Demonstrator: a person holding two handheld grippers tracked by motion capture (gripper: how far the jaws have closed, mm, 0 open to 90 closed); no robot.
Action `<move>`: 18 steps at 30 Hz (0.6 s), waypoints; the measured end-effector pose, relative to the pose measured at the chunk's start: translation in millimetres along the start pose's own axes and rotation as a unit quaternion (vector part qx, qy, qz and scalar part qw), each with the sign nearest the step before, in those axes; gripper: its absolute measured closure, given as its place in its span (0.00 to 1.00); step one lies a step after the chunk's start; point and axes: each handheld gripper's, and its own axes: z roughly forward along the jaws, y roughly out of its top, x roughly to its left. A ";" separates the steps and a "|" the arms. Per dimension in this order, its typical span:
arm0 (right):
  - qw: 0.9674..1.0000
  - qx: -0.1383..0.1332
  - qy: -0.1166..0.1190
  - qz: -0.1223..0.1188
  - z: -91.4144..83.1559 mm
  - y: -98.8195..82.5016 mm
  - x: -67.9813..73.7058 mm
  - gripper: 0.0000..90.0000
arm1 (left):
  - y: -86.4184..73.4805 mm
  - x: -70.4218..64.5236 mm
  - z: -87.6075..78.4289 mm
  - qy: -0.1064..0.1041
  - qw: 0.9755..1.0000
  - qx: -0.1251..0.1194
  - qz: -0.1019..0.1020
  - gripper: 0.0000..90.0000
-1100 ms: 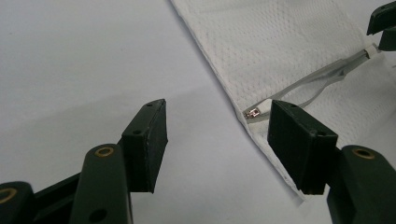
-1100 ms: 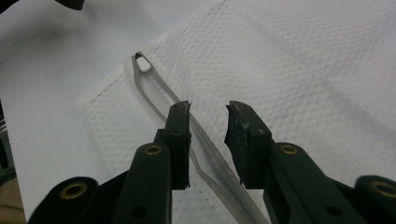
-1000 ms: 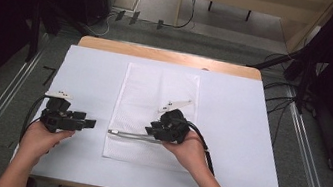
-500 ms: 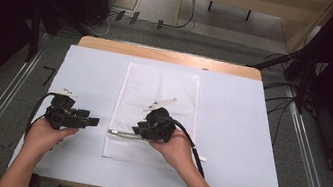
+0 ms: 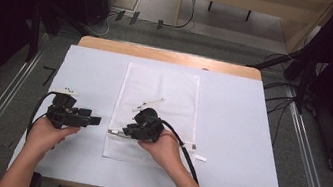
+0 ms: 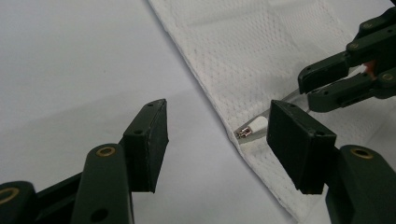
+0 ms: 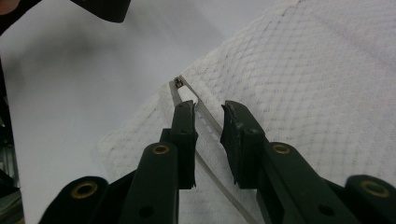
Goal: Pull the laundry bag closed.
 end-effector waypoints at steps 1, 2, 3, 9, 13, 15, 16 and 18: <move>1.000 0.004 0.000 0.002 1.4 0.4 0.9 0.85 | -0.3 0.4 1.0 0.001 1.000 0.000 0.000 0.43; 1.000 0.007 0.002 0.004 4.3 1.0 2.2 0.85 | -0.4 0.6 0.9 0.003 1.000 0.004 0.000 0.43; 1.000 0.006 0.004 0.000 6.9 1.4 2.9 0.85 | -0.4 1.0 0.9 0.004 1.000 0.005 0.002 0.43; 1.000 0.028 0.009 -0.008 21.3 1.6 9.0 0.84 | -0.5 1.0 0.8 0.005 1.000 0.003 -0.001 0.43; 0.999 0.034 0.011 -0.006 26.8 1.3 10.3 0.84 | -0.4 1.6 0.3 0.005 1.000 0.004 -0.001 0.43; 0.999 0.036 0.010 -0.011 28.9 1.5 10.8 0.84 | -0.4 1.8 0.1 0.005 1.000 0.003 -0.001 0.43; 0.999 0.037 0.010 -0.009 30.4 1.6 11.2 0.84 | -0.4 1.8 0.1 0.005 1.000 0.004 -0.001 0.43; 0.999 0.038 0.010 -0.012 32.7 1.7 11.5 0.85 | -0.4 1.9 0.0 0.005 1.000 0.003 -0.001 0.43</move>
